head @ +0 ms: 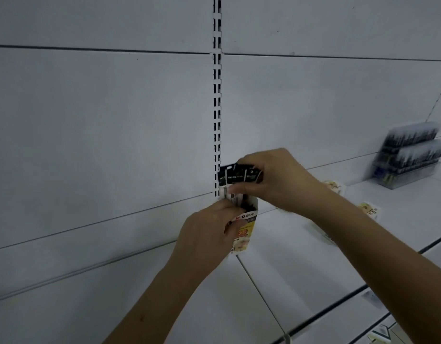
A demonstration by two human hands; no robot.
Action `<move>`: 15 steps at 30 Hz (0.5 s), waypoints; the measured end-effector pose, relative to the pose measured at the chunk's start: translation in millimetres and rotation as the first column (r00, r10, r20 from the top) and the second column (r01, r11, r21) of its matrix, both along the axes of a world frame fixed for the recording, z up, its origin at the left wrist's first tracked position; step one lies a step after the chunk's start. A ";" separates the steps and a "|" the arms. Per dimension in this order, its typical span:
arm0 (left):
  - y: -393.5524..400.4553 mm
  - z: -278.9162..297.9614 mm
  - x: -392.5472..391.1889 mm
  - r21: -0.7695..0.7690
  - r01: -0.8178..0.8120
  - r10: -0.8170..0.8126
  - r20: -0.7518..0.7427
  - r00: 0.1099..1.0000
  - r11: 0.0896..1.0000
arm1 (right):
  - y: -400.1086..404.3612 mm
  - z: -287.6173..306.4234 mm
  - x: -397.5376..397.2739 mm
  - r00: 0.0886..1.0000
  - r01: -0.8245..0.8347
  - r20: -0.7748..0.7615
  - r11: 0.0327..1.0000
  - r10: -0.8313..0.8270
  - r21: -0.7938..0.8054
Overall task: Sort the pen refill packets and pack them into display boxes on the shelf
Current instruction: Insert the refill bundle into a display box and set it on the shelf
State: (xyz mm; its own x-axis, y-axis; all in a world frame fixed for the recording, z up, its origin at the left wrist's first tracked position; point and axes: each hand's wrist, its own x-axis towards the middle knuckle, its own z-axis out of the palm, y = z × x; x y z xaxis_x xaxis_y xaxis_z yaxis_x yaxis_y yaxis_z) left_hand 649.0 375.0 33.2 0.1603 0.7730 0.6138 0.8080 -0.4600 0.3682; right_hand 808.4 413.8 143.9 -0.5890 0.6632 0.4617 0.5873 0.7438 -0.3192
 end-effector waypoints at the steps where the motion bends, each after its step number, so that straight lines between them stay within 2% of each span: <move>1: 0.0 -0.4 -0.2 0.014 -0.005 0.005 0.008 1.000 1.000 | 3.1 -5.1 -0.7 0.999 0.014 0.031 1.000 -0.014 -0.023; 5: -0.7 -1.6 -2.1 0.043 0.004 -0.005 0.015 1.000 0.999 | 6.6 -8.6 2.3 0.998 0.031 0.064 0.997 -0.027 -0.070; 9: -0.8 -6.3 -2.1 0.087 0.009 -0.008 -0.012 1.000 0.996 | 5.1 -0.4 4.7 0.999 -0.021 -0.043 0.999 0.020 -0.030; 10: 0.1 -7.6 -2.1 0.100 0.009 -0.007 -0.019 1.000 0.995 | 5.6 -1.3 3.4 1.000 -0.006 -0.023 1.000 0.006 -0.005; 13: 2.0 -11.4 -1.5 0.155 0.013 -0.007 -0.040 0.999 0.988 | 8.0 -8.2 -3.1 0.983 0.078 0.162 0.993 -0.092 0.091; 15: 3.1 -15.7 -0.5 0.210 0.016 -0.008 -0.036 0.999 0.978 | 8.7 -12.9 -7.1 0.962 0.094 0.248 0.991 -0.115 0.095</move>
